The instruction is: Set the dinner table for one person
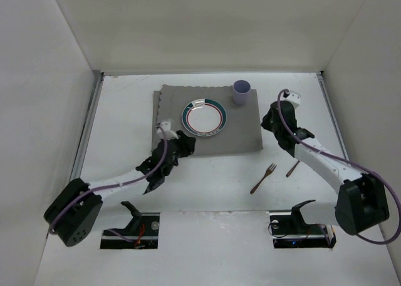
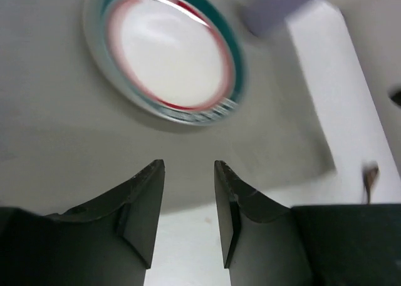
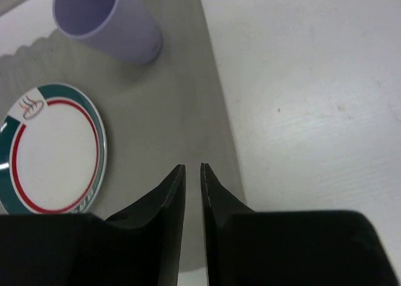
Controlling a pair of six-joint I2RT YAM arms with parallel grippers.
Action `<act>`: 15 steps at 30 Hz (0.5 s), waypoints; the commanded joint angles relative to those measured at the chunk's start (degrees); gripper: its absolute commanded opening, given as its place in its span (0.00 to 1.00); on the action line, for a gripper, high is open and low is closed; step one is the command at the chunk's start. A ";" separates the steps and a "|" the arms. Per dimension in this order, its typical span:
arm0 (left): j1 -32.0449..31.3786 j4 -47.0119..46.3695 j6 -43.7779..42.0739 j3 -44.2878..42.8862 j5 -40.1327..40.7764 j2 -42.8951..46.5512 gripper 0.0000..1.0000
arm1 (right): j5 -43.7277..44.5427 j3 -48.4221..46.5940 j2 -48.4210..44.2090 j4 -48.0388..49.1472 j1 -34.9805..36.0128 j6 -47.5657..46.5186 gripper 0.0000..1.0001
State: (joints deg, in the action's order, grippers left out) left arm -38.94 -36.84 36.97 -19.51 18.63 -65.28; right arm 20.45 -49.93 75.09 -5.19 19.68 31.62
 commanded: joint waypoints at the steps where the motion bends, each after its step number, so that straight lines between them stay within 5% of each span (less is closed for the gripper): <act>1: -10.46 -5.53 -15.23 -8.68 -5.52 -7.12 0.34 | 3.37 2.81 -7.22 5.63 1.10 3.09 0.25; 6: -25.24 -4.30 -24.39 -18.27 -7.30 -18.99 0.40 | 3.11 6.95 -15.13 5.72 1.98 3.80 0.42; 15: -34.04 1.67 -28.88 -33.74 -6.42 -33.50 0.48 | -0.14 13.89 -24.46 7.47 0.67 5.65 0.46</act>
State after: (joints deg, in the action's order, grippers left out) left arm -71.68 -36.25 11.79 -48.07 12.01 -97.03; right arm 21.78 -37.23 51.94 -1.13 20.97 35.90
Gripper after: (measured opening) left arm 0.473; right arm 0.460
